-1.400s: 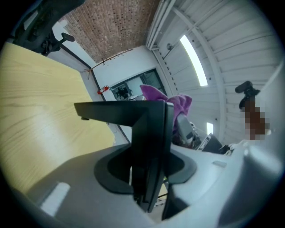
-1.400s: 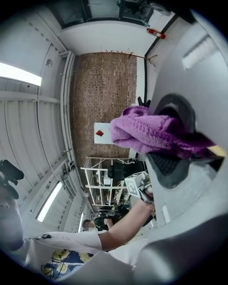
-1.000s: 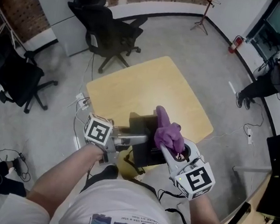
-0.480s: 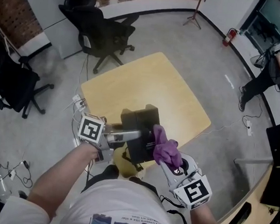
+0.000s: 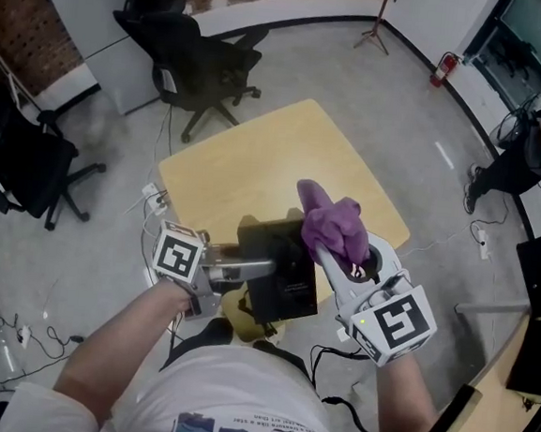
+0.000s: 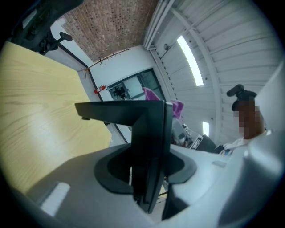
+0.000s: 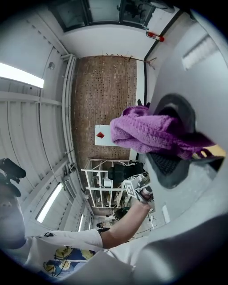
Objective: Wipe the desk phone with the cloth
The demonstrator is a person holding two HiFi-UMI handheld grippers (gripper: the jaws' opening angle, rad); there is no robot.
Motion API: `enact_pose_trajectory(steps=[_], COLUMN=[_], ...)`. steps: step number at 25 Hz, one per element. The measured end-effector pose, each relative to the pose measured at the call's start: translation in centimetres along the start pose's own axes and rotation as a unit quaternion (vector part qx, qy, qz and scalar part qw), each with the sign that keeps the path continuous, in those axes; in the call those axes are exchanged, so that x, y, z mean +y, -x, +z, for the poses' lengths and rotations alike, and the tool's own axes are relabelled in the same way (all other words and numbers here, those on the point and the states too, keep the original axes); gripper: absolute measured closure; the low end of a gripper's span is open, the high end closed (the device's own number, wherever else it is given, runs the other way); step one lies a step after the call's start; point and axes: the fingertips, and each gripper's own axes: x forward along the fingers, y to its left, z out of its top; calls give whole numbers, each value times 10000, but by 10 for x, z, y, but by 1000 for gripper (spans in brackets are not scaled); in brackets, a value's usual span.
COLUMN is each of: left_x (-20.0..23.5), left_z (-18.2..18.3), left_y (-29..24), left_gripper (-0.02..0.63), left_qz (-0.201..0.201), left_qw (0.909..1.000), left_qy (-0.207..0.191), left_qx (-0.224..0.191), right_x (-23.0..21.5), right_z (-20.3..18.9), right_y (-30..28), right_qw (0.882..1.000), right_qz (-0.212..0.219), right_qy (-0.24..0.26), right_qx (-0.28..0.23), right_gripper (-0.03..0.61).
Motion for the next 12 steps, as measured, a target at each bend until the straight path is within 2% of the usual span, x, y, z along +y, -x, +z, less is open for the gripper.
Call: enact_pose_trajectory(steps=[6,12], left_x=[-3,2], left_z=[-2,5], left_y=[2,13], left_gripper=[434,434], left_qz=[9,36], left_qw=[10000,9997], left_qy=[11,48], left_qx=[-93,-240], right_x=[16,31], right_z=[-31,-65], right_y=[6,21], right_qw=[9989,9958], right_qz=[214,229], right_qy=[-338,-747], right_qx=[228,487], right_gripper=[474,474])
